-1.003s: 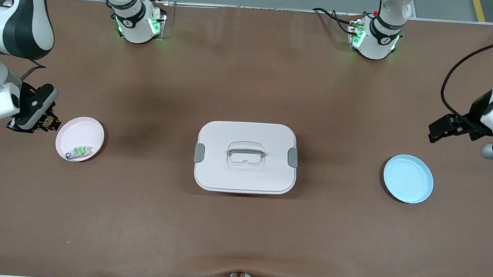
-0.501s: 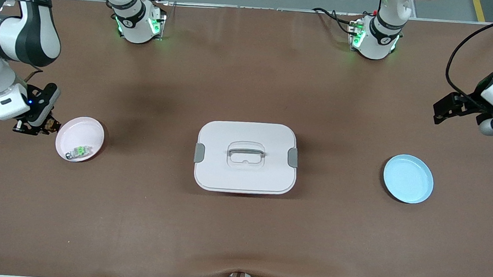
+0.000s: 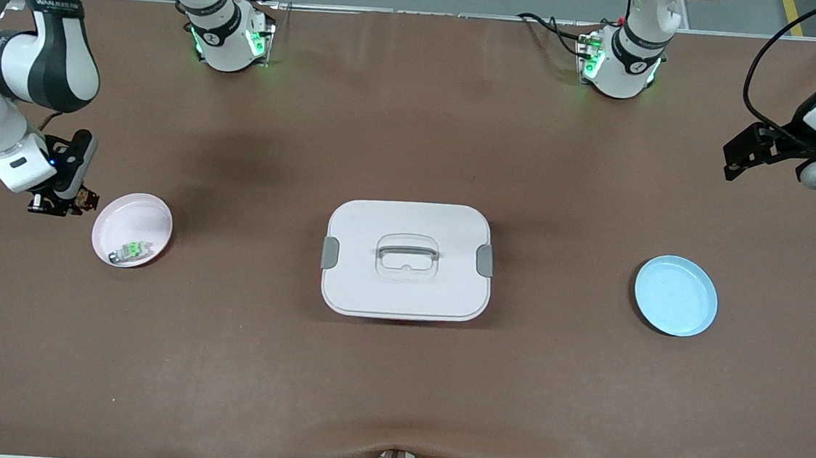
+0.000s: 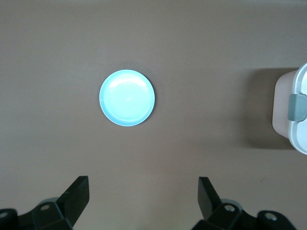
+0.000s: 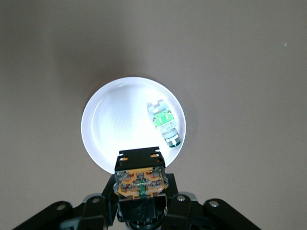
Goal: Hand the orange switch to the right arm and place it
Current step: 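Carry the switch with the right gripper over the pink plate, then lower the switch onto the pink plate beside the green switch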
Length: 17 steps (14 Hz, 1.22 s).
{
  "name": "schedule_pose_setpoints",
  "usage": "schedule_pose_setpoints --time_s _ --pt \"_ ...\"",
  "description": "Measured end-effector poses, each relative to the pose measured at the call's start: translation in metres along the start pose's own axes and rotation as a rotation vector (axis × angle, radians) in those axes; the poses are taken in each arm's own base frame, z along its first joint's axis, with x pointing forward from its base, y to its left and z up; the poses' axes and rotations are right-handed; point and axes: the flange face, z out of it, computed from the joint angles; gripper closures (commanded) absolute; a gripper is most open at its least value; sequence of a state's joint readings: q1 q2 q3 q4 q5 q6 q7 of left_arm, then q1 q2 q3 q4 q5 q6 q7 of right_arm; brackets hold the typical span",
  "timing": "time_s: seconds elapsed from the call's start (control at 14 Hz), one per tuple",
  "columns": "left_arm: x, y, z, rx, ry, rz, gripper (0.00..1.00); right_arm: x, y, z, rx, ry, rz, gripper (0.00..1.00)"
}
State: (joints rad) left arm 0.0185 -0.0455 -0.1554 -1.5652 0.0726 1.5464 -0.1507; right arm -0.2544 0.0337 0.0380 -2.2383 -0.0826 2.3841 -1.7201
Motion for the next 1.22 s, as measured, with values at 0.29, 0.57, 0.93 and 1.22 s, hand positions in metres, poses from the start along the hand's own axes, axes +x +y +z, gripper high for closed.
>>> schedule_pose_setpoints --time_s 0.29,0.57,0.93,1.22 --pt "0.000 -0.002 0.004 0.001 -0.008 -0.003 0.00 0.002 -0.020 0.027 0.011 0.006 -0.009 0.94" --pt "-0.001 -0.003 0.005 0.003 -0.019 -0.005 0.00 0.009 -0.038 0.058 0.034 0.016 -0.016 0.94" --pt "-0.001 -0.002 0.005 -0.028 -0.024 -0.009 0.00 0.011 -0.040 0.094 -0.003 0.021 -0.016 0.94" --pt "-0.001 -0.002 0.006 -0.031 -0.027 -0.009 0.00 0.011 -0.042 0.121 -0.006 0.027 -0.011 0.93"
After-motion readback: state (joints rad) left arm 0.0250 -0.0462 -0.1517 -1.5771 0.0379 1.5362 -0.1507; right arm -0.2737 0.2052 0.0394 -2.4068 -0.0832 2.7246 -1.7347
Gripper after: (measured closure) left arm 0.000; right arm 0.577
